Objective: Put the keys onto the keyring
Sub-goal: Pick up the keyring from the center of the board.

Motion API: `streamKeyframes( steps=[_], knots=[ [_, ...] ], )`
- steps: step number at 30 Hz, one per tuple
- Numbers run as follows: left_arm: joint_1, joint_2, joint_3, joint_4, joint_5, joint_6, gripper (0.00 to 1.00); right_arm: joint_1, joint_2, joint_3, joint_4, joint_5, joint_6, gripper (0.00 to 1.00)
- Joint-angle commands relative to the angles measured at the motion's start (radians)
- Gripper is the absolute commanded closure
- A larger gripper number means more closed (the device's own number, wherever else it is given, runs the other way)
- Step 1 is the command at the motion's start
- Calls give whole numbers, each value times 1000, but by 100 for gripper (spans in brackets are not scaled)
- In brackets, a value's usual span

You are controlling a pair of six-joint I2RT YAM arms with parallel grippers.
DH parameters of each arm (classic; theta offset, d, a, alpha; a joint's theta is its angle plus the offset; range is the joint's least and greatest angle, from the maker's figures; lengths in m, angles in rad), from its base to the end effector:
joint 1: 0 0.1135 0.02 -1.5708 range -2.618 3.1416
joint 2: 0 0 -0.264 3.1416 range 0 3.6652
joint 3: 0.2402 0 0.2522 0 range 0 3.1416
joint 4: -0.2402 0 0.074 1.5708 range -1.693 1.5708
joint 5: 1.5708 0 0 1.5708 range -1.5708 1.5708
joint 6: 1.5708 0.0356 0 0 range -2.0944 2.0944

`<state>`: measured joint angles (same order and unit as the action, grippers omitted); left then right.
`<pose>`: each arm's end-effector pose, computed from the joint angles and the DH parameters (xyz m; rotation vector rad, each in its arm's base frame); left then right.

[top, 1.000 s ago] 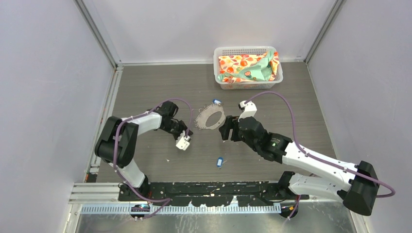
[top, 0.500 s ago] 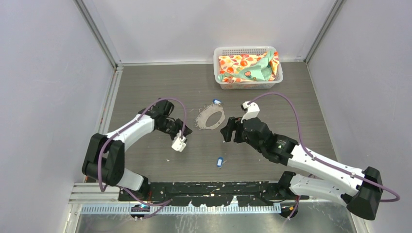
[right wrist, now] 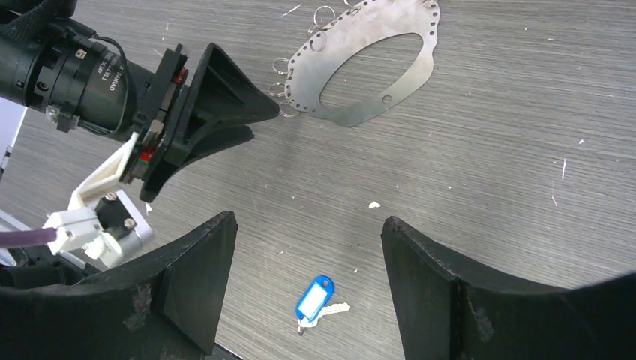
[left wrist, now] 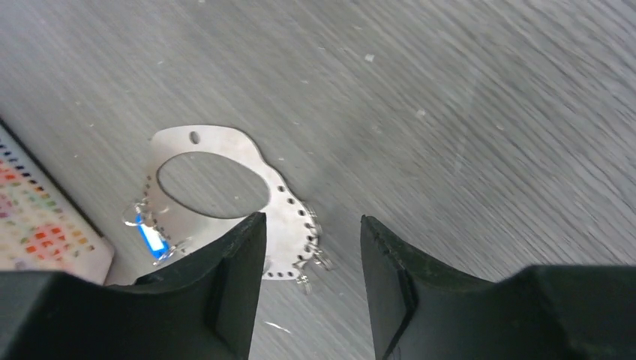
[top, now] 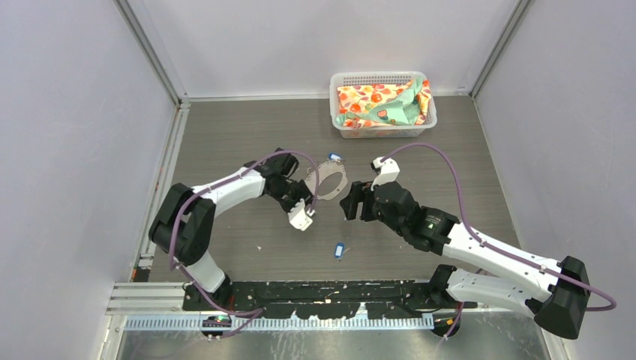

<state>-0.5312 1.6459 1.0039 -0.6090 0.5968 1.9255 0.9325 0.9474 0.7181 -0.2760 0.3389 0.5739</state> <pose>0.2524 -0.1715 0.1799 2.3975 0.7230 -0.3308 0.1359 0.1634 0.2785 -0.1649 2.0898 0.5808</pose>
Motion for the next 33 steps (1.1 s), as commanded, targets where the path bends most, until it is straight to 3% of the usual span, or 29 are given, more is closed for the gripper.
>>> streamKeyframes(
  steps=[1, 16, 25, 33],
  knots=[
    [-47, 8, 20, 101, -93, -243, 50, -4, -30, 8, 17, 30, 3, 24],
    [-68, 58, -64, 395, -213, -467, 56, -6, -35, -10, 17, 75, 27, 24],
    [-75, 78, -55, 364, -192, -455, 70, -6, -44, -14, 9, 96, 47, 24],
    [-86, 88, -41, 358, -207, -489, 76, -9, -46, -10, 4, 98, 49, 24]
  ],
)
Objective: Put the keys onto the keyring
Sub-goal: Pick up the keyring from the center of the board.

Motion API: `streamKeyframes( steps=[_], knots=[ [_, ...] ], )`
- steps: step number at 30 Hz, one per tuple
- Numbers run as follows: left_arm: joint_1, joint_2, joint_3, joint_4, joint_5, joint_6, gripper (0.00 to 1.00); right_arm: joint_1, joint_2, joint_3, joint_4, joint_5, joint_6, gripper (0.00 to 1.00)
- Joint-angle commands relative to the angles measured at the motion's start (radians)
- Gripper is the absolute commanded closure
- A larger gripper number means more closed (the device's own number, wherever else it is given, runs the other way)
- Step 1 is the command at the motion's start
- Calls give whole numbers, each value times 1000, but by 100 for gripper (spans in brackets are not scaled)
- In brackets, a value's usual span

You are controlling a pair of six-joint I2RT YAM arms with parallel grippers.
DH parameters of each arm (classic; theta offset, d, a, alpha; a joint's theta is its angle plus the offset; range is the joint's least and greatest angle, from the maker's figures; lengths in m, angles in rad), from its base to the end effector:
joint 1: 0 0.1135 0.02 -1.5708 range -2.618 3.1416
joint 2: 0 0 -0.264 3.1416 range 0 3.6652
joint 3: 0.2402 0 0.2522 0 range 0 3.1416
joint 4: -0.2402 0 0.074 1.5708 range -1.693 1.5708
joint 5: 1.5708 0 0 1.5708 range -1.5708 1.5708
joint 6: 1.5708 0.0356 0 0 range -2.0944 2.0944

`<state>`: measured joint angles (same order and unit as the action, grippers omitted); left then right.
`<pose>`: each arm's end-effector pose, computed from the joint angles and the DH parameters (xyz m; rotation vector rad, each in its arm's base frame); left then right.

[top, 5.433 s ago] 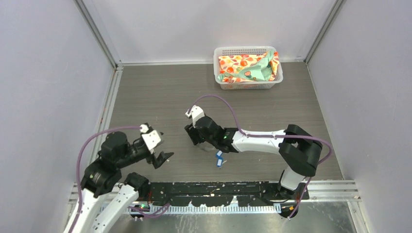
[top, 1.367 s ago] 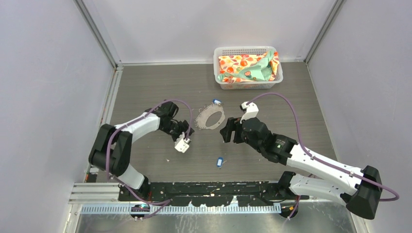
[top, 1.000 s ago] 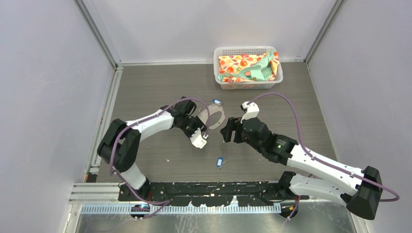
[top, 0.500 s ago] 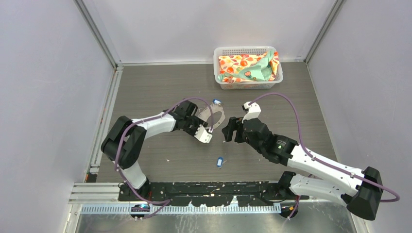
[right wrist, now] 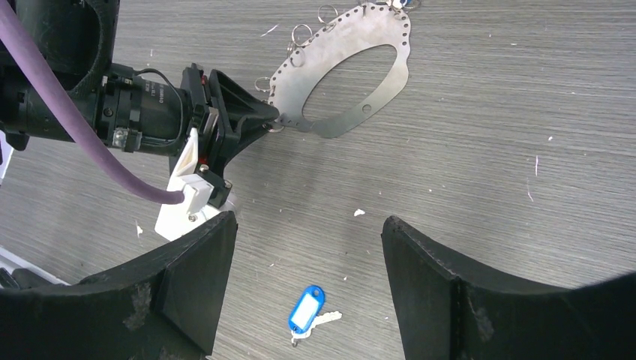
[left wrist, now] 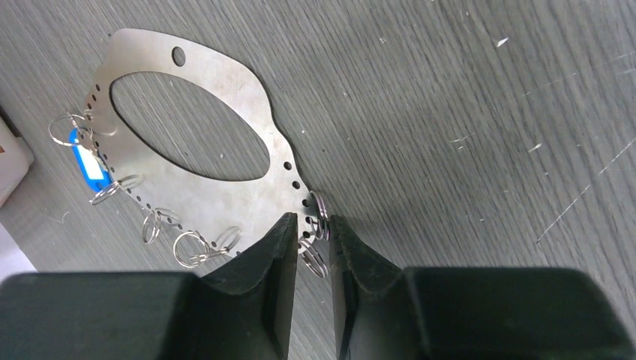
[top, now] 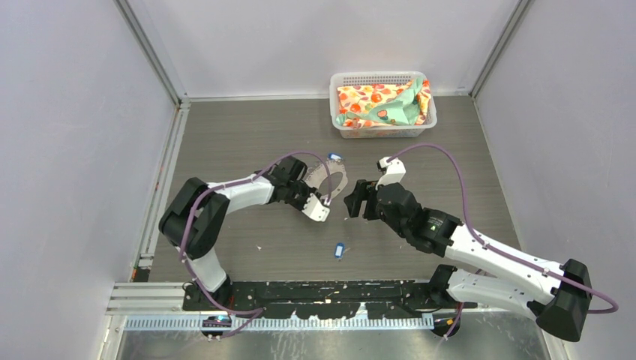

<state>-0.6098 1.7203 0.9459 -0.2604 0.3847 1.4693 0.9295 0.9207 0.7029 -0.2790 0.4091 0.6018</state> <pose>0.2637 -0.2005 0.1542 2.2198 1.1495 -0.1564 0.1347 0.1567 0.2785 -0.0846 2.0646 0.5394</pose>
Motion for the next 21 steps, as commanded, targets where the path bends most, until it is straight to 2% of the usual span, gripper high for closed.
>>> streamKeyframes(
  steps=[1, 8, 13, 17, 21],
  knots=[
    [-8, 17, 21, 15, 0, -49, 78, -6, -20, 4, 7, 27, 22, 24],
    [-10, 16, 58, 15, -19, -176, 99, -8, -23, 7, 5, 23, 26, 25],
    [-10, -7, 90, 8, -38, -338, 100, -10, -30, 14, 5, 23, 15, 25],
    [-1, -37, 171, -81, -53, -491, 100, -9, -45, 25, 7, 17, -14, 25],
    [5, -115, 219, -166, -47, -554, 100, -11, -73, 48, 18, -7, -79, 24]
  ],
)
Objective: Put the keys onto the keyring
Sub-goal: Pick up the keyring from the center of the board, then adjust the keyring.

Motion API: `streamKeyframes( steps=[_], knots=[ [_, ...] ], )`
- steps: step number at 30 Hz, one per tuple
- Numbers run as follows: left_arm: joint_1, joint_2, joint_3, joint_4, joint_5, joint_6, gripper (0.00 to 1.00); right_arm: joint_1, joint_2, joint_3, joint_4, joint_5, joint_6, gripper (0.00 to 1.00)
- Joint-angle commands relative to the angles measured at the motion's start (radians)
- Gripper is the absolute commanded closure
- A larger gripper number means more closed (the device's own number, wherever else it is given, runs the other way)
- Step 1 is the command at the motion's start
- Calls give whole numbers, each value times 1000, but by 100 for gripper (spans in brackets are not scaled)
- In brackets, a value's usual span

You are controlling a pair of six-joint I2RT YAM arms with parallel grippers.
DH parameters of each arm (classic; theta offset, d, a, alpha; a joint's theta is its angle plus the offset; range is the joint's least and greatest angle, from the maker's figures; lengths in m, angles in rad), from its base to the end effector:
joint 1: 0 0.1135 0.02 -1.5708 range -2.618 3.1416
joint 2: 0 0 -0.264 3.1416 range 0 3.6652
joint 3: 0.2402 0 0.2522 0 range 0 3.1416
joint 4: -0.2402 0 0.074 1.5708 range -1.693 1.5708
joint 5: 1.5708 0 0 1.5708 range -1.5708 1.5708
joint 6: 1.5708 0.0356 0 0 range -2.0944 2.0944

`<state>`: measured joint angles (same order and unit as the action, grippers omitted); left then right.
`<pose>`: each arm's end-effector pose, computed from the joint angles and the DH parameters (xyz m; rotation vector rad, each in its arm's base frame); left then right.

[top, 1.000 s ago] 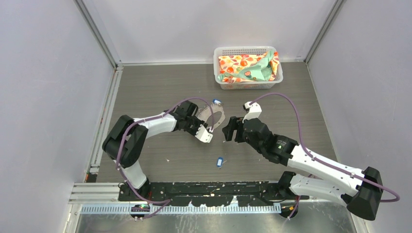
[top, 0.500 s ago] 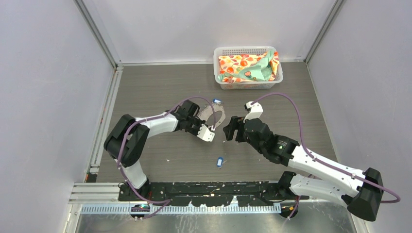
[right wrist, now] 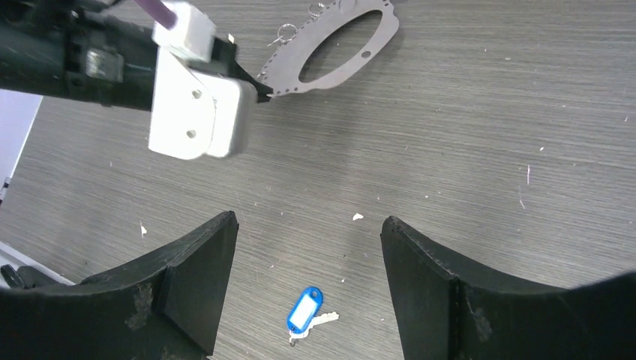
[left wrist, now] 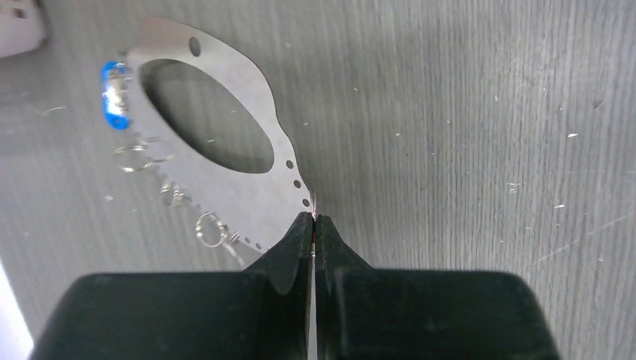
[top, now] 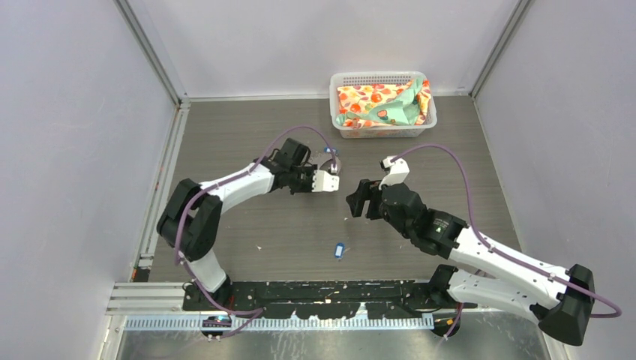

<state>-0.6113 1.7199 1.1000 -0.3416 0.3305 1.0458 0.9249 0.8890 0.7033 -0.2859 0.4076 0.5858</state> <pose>0.2841 -0.2133 0.1928 1.9077 1.5740 -0.2348 0.1320 0.1516 0.2838 -0.0891 2.0420 0.5464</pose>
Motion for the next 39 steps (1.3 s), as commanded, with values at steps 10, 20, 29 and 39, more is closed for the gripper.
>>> streamKeyframes(
  steps=[10, 20, 29, 39],
  knots=[
    [7, -393, 301, -583, 204, -51, 100, -6, -123, 182, 54, -260, -348, 22],
    [7, -716, 259, -755, 236, 117, 100, -6, 19, 413, -8, -606, -538, 20],
    [7, -792, 331, -793, 274, -121, 100, -7, 250, 542, 86, -906, -459, 23],
    [7, -858, 258, -565, 329, -861, 100, -6, 129, 471, 236, -924, -314, 31]
  ],
)
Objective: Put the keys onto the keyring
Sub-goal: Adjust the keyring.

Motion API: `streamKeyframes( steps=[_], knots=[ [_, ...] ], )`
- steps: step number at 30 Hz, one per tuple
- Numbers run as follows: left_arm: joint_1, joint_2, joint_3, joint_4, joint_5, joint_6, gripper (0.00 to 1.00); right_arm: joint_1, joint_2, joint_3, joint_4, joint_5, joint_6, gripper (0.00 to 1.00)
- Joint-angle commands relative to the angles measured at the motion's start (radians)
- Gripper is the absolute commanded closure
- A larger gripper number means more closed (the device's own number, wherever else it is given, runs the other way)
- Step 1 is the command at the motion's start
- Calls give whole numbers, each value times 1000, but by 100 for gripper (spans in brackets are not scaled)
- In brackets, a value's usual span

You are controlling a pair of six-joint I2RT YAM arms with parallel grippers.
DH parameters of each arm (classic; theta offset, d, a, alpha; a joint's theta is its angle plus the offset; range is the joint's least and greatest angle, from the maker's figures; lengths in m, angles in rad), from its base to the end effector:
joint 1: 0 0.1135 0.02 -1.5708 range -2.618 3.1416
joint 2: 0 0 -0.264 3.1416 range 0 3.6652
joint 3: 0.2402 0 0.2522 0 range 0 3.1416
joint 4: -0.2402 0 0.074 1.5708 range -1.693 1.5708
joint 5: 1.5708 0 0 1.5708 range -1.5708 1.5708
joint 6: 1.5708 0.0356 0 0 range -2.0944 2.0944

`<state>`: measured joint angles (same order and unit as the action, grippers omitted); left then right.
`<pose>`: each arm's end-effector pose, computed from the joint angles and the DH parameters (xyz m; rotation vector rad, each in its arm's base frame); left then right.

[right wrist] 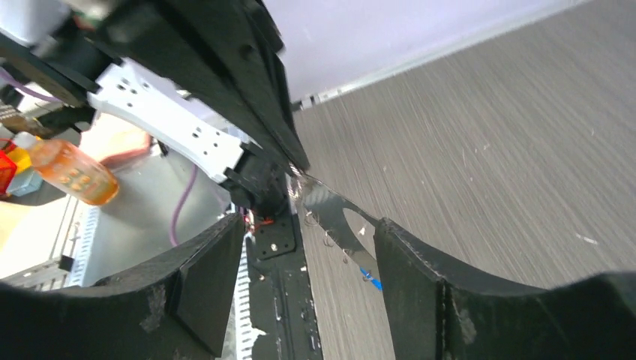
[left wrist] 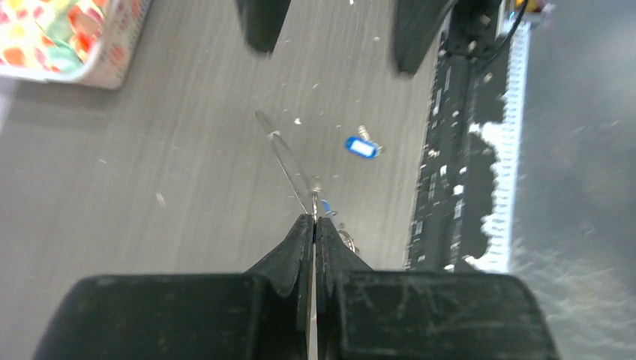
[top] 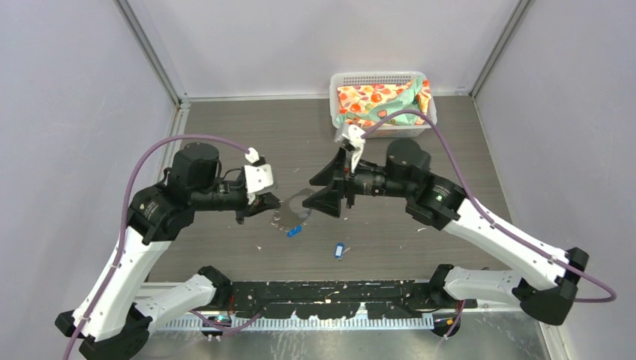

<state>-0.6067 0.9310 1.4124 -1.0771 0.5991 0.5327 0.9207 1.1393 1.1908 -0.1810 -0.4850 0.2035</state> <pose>0.1014 -0.0948 0.4339 1.4215 1.5820 -0.6889 0.1416 0.2136 0.4122 -1.0017 1.5542 1.2239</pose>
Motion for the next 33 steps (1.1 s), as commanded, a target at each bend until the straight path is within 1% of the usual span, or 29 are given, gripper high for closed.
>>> streamKeyframes(
  steps=[1, 4, 7, 11, 15, 20, 22, 26, 31, 33],
  knots=[
    [3, -87, -72, 211, 72, -391, 100, -2, -148, -26, 150, -39, 85, 32],
    [2, -115, -104, 310, 120, -508, 100, -2, -163, -39, 177, -98, 139, 36],
    [3, -119, -119, 398, 165, -601, 100, -3, -134, -23, 211, -167, 188, 38],
    [2, -119, -138, 495, 191, -673, 100, -2, -76, 3, 212, -228, 240, 39],
    [2, -120, -154, 548, 245, -705, 100, -3, -46, 6, 248, -259, 281, 39],
    [3, -124, -165, 581, 261, -728, 100, -2, -58, -18, 295, -248, 297, 41],
    [3, -128, -176, 604, 255, -751, 100, -2, -60, -25, 319, -249, 307, 43],
    [3, -133, -189, 629, 211, -790, 100, -2, -54, -33, 330, -253, 320, 53],
    [3, -137, -196, 652, 209, -827, 100, -2, -44, -31, 309, -249, 311, 62],
    [2, -139, -197, 654, 204, -829, 100, -3, -41, -22, 288, -247, 298, 64]
  ],
)
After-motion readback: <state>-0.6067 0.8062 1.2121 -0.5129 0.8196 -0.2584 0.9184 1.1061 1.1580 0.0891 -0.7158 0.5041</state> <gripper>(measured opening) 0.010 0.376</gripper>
